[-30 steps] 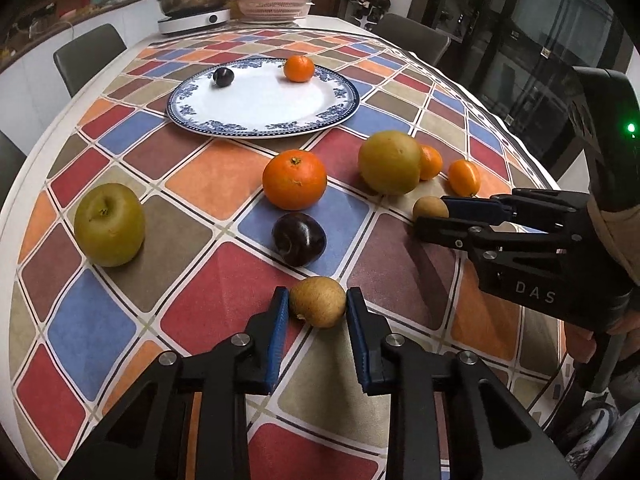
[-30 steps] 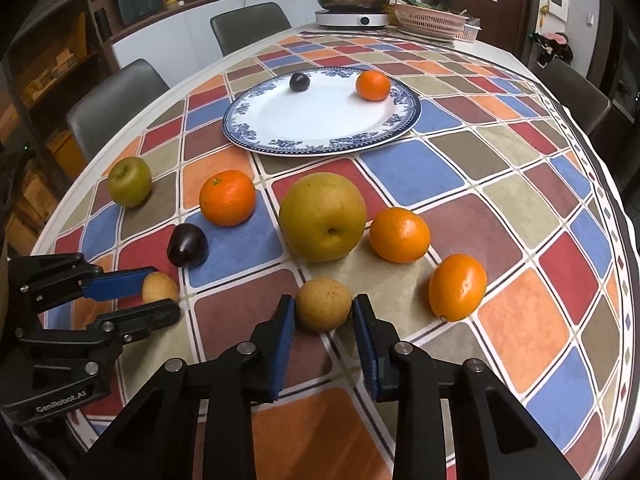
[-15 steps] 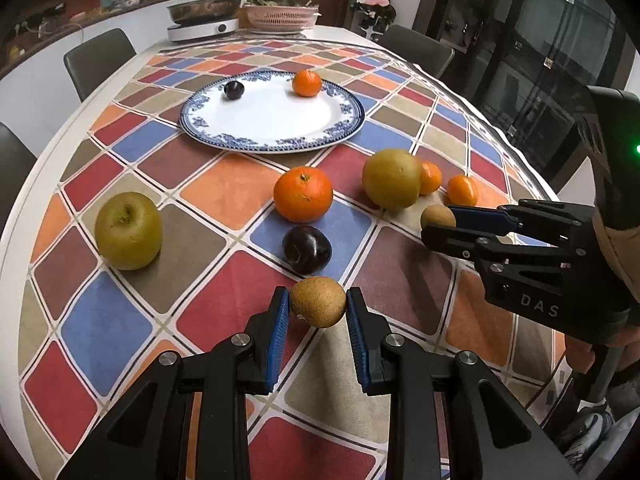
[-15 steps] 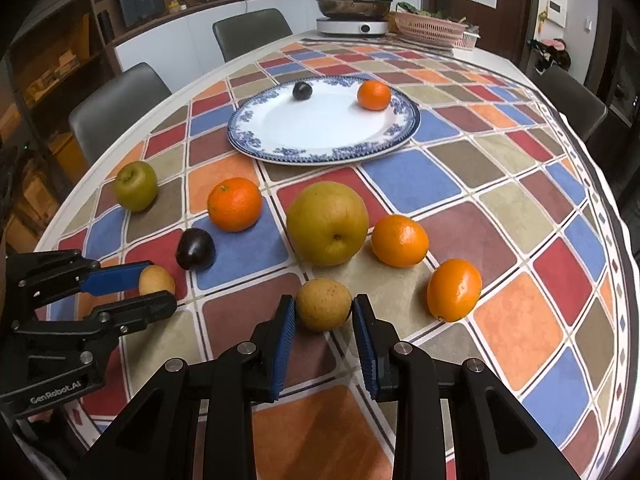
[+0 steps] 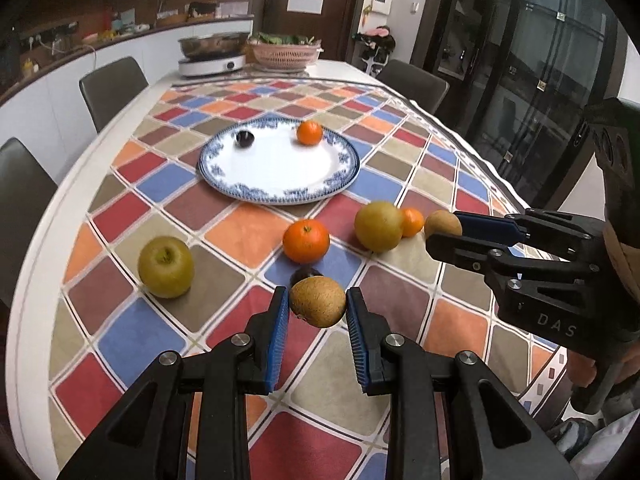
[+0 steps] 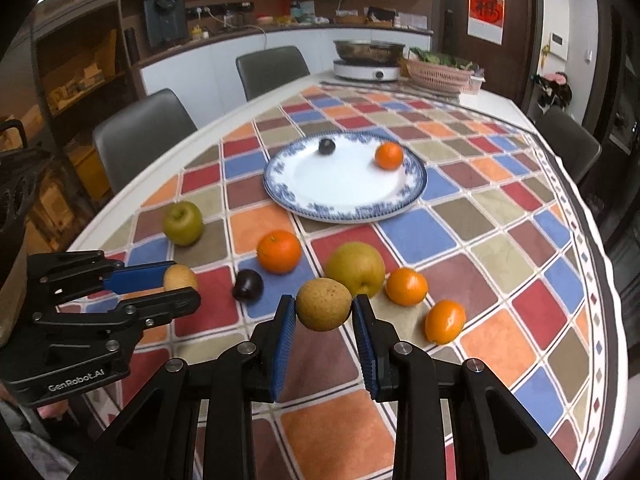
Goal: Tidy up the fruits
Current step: 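Carry both held kiwis over the white plate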
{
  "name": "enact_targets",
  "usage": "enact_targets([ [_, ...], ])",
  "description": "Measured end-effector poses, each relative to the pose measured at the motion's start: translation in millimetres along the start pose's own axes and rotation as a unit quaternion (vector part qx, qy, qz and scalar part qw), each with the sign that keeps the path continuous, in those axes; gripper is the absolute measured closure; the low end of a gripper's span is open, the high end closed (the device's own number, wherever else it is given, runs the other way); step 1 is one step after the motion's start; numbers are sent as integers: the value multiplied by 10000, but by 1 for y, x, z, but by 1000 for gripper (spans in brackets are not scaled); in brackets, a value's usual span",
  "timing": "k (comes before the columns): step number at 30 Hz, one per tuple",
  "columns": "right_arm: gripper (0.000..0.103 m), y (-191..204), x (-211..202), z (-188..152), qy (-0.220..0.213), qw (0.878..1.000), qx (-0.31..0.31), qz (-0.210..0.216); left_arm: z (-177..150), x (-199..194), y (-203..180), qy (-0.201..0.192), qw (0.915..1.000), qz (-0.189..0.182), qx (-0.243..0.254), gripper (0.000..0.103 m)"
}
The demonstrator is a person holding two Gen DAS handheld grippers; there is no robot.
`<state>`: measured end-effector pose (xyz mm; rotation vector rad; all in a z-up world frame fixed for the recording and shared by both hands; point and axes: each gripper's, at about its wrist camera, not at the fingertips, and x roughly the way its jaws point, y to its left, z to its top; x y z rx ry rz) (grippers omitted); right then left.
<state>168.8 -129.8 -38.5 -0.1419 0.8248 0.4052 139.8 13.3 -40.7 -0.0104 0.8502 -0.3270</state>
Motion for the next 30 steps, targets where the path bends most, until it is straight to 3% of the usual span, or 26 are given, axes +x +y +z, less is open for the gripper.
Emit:
enact_targets([
  [14,72,6,-37,23,-566,9983,-103,47,32,-37,-7,-605,9976,232,264,74],
  [30,72,-2,-51,66,-1065,9940,-250,-32,77,-38,-2,-978,9946,304,192,74],
])
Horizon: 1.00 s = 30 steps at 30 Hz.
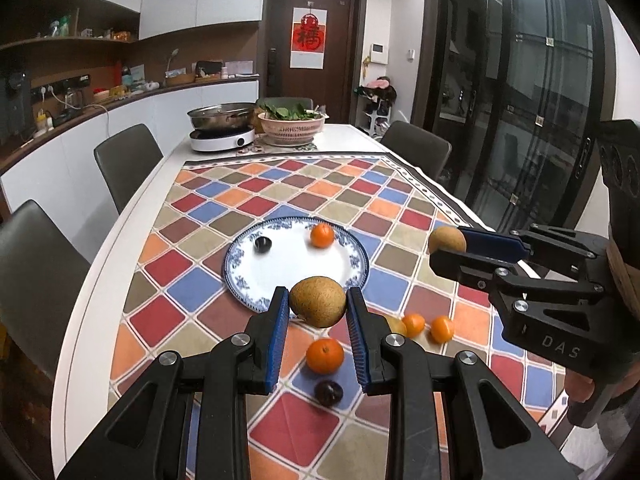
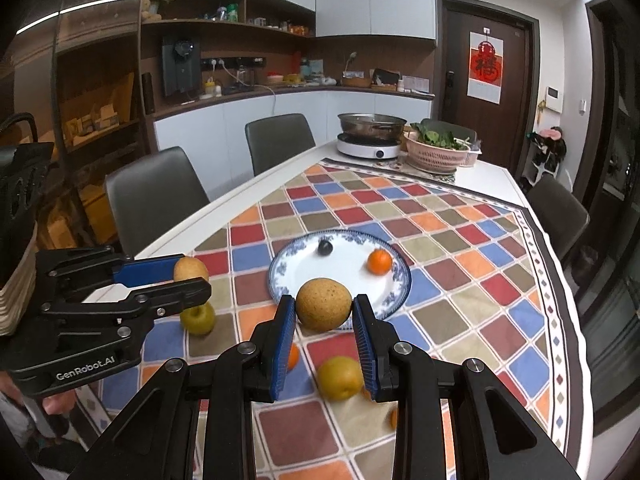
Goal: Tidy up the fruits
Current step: 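Carry both held kiwis over the white plate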
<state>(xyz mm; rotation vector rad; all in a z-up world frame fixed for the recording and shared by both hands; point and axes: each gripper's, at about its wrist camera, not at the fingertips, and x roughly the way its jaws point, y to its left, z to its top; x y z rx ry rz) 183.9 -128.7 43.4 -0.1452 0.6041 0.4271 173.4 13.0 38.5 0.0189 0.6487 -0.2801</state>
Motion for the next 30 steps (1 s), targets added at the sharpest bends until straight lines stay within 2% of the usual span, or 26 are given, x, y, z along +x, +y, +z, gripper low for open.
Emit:
enact_targets([
  [17,72,-18,40,28,54,9998,-165,-40,36,49,13,95,9999,-23,-43,74],
  [30,72,-38,114,42,559,9983,-161,80,54,118,46,516,9986,-33,-123,74],
])
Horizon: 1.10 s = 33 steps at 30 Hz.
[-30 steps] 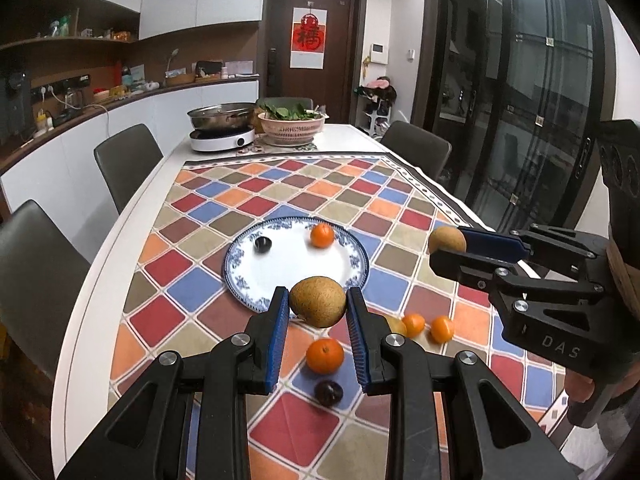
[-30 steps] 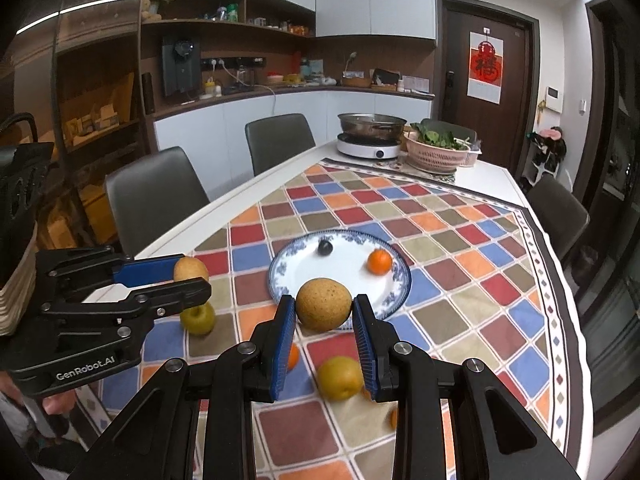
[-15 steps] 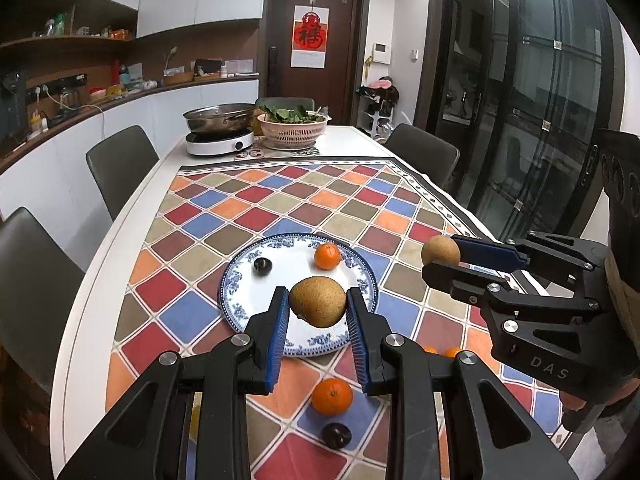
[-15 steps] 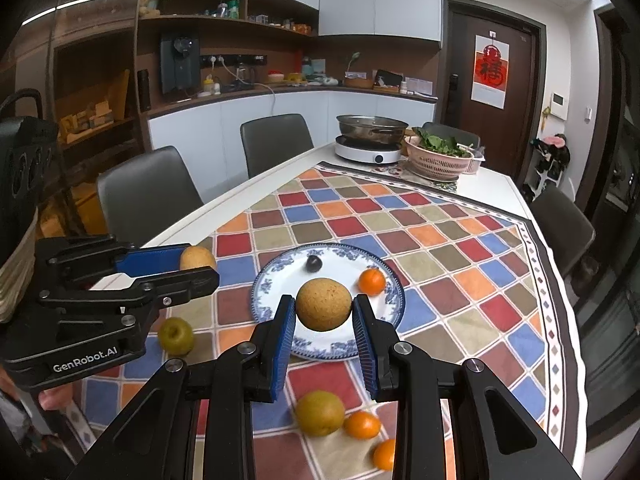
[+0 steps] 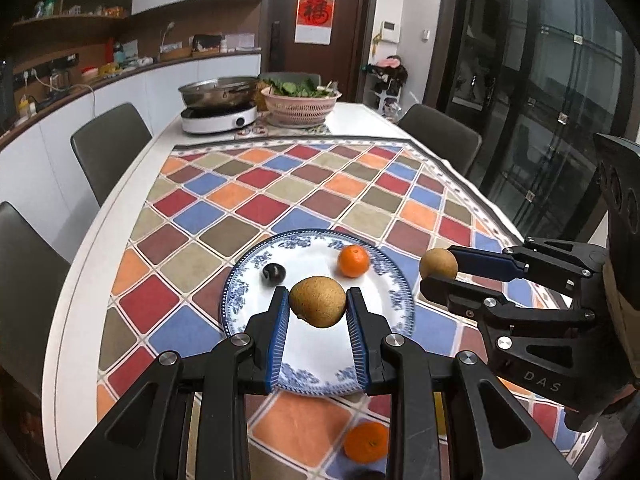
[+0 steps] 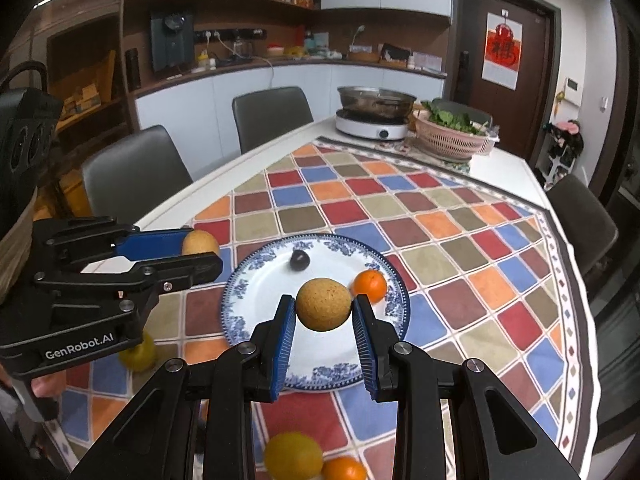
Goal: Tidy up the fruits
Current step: 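Carry both held kiwis over the white plate, then open the left gripper onto the plate while the right gripper releases its kiwi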
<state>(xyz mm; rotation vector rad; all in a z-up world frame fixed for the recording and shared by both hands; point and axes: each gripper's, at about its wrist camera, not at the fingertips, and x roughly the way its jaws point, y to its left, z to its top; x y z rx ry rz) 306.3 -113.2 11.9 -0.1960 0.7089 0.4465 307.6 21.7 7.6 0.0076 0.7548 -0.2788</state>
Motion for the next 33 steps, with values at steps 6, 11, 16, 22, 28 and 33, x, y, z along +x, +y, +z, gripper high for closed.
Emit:
enact_targets([
  [6,72,-8,37,9,291,9995,15,95,5,40,16,410,9990,193,20,74],
  [11,72,-10,67,14,536,9985,-81,88,4,73,30,847,9962,184,-32,74],
  [16,72,-15,100,13,862,9960,-40,215,5,101,39,1258,9920,89,-113,74],
  [22,72,-20,123,5,1137,9932,68,240,3,126,44,1593,9871,77,-124,74],
  [28,72,-23,132,4,1230,9919,110,284,4,137,45,1739,9846,100,-170,74],
  [33,68,-24,134,4,1251,9917,134,276,6,135,43,1726,9848,112,-148,59],
])
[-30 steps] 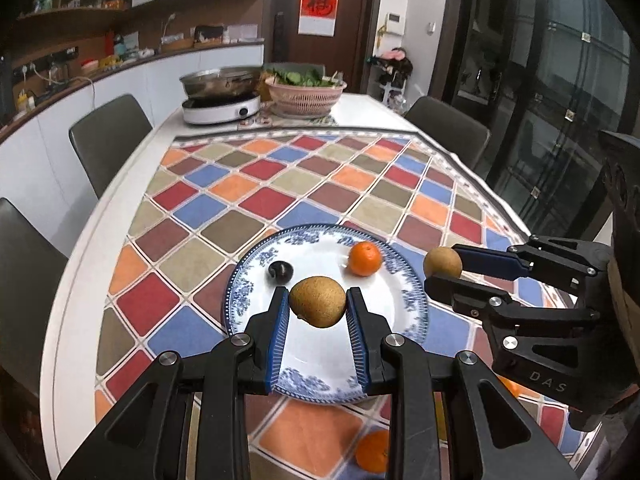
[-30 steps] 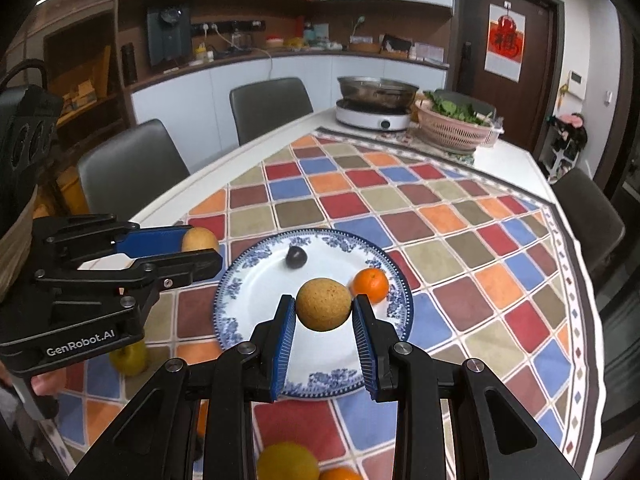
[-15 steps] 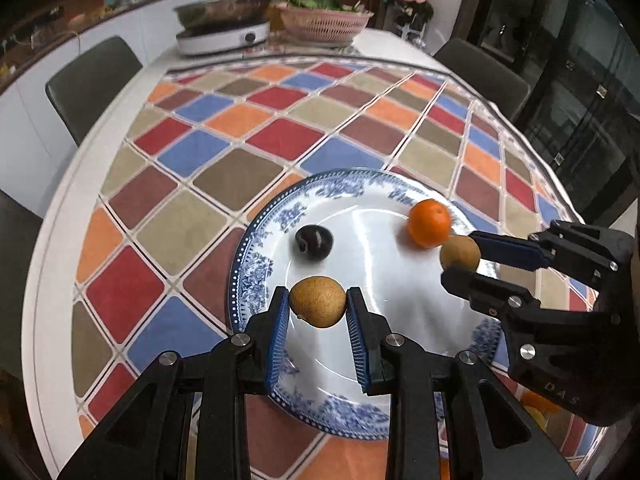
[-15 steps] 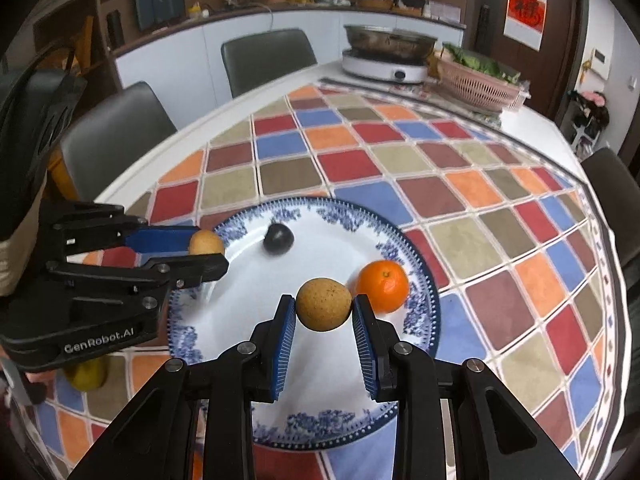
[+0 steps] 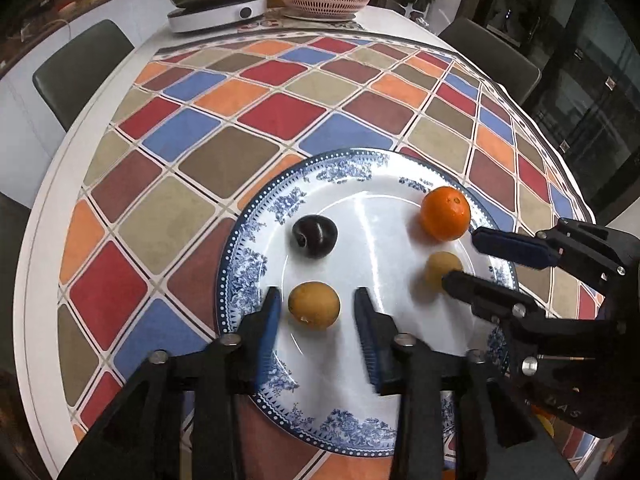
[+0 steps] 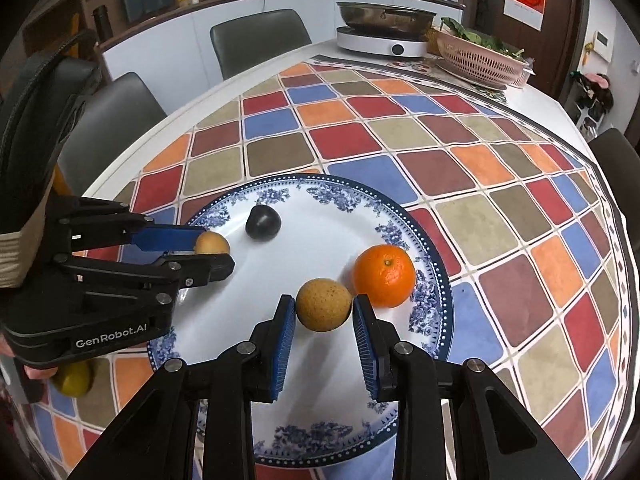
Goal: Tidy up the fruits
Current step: 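Open the left gripper onto the plate while the right gripper releases its kiwi, then move both open grippers back toward the remaining fruit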
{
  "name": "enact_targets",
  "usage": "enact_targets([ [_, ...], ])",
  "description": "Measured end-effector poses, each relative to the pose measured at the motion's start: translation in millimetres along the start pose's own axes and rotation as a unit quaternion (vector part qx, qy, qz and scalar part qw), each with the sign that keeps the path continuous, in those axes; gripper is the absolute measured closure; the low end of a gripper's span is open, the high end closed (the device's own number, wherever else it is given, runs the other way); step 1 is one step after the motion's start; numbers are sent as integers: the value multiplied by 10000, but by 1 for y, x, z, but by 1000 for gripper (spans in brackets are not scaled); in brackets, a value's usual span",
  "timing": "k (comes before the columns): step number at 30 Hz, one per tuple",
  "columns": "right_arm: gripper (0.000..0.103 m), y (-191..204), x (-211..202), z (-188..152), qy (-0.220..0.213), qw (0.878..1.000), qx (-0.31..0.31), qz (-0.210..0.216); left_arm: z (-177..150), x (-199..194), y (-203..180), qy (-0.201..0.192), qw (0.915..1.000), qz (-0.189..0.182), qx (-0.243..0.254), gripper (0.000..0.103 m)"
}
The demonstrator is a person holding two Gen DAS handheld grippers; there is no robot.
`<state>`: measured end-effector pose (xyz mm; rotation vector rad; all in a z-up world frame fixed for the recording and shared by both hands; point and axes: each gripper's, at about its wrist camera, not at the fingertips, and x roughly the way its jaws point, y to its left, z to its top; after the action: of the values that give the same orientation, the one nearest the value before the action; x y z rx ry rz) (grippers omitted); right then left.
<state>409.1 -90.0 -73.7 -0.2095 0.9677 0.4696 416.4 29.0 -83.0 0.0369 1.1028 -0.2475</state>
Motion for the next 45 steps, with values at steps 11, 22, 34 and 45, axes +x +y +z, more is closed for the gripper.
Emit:
enact_targets([
  [11,59,-1,-36,-9,-324,9991,60,-248,-15,-45,-16,-431,9980,412,188,56],
  [22,59,13,-95,-28,-821,9959,245,-285,-44,-110,-35,-1099,9931,382,169,48],
  [34,59,27,-143,-61,-1117,9926,363,-308,-86,-155,-57,-1470,9885,350,103,44],
  [45,59,26,-176,-92,-1227,9897,579,-458,-113,-183,-81,-1677,9845,452,259,38],
])
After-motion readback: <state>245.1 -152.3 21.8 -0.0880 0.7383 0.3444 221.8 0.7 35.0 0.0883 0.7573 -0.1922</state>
